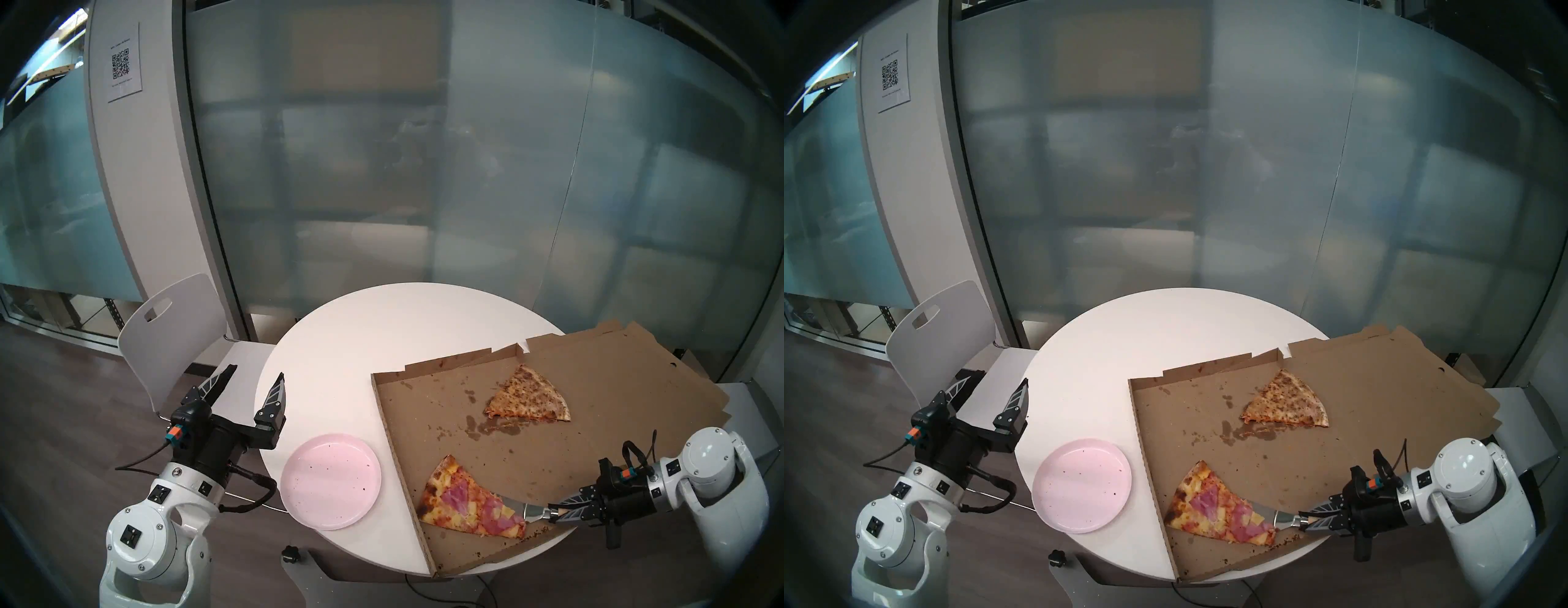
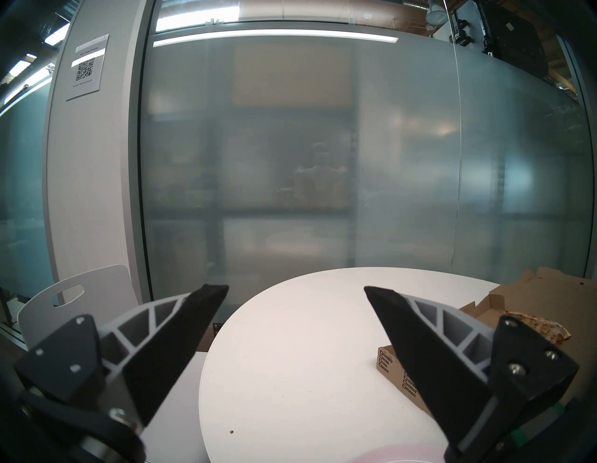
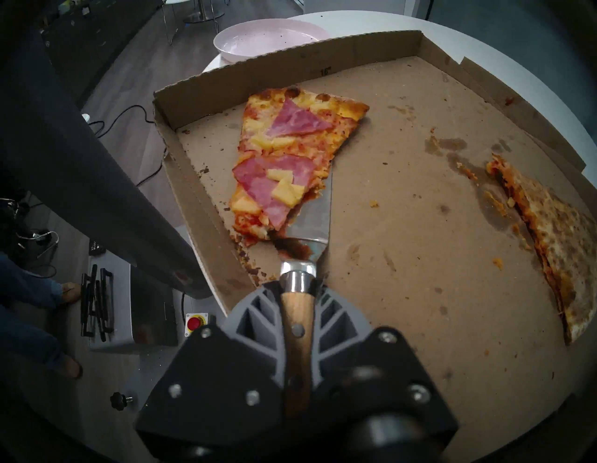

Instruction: Put pizza slice onto the plate

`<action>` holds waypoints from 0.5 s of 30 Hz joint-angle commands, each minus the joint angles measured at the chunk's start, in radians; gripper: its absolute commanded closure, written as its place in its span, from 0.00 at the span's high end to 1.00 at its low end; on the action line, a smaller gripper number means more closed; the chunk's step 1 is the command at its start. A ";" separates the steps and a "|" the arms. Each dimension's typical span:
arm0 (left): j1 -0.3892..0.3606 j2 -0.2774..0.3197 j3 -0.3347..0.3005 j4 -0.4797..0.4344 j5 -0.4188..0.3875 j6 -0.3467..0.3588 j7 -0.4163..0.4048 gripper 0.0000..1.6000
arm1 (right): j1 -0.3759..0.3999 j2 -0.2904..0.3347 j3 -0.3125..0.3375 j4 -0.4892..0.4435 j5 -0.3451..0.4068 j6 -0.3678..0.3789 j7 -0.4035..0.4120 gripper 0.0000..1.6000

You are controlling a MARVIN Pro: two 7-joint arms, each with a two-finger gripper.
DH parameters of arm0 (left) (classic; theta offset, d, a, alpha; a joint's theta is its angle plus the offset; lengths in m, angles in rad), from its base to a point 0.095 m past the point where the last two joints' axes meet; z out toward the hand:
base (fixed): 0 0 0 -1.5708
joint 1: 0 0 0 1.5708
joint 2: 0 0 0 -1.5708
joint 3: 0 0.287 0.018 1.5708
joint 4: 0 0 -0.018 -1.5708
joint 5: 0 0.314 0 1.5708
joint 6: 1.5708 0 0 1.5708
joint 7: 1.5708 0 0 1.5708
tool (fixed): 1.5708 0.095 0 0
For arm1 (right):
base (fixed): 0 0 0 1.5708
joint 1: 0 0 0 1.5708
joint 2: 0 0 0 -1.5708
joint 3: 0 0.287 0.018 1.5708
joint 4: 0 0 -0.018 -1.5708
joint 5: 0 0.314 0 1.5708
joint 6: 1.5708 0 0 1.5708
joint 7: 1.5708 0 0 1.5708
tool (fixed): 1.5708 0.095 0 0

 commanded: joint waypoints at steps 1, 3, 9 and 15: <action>0.002 -0.001 -0.001 -0.021 -0.002 -0.001 -0.001 1.00 | -0.014 -0.010 0.010 -0.031 0.010 -0.003 0.007 0.00; 0.002 -0.001 -0.001 -0.021 -0.002 -0.001 -0.001 1.00 | -0.015 -0.014 0.007 -0.032 0.008 -0.005 0.006 0.00; 0.002 -0.001 -0.001 -0.021 -0.002 -0.001 -0.001 1.00 | -0.008 -0.017 -0.010 -0.034 0.004 -0.006 0.009 0.00; 0.002 -0.001 -0.001 -0.021 -0.002 -0.001 -0.001 1.00 | 0.005 -0.022 -0.027 -0.032 0.001 -0.005 0.004 0.00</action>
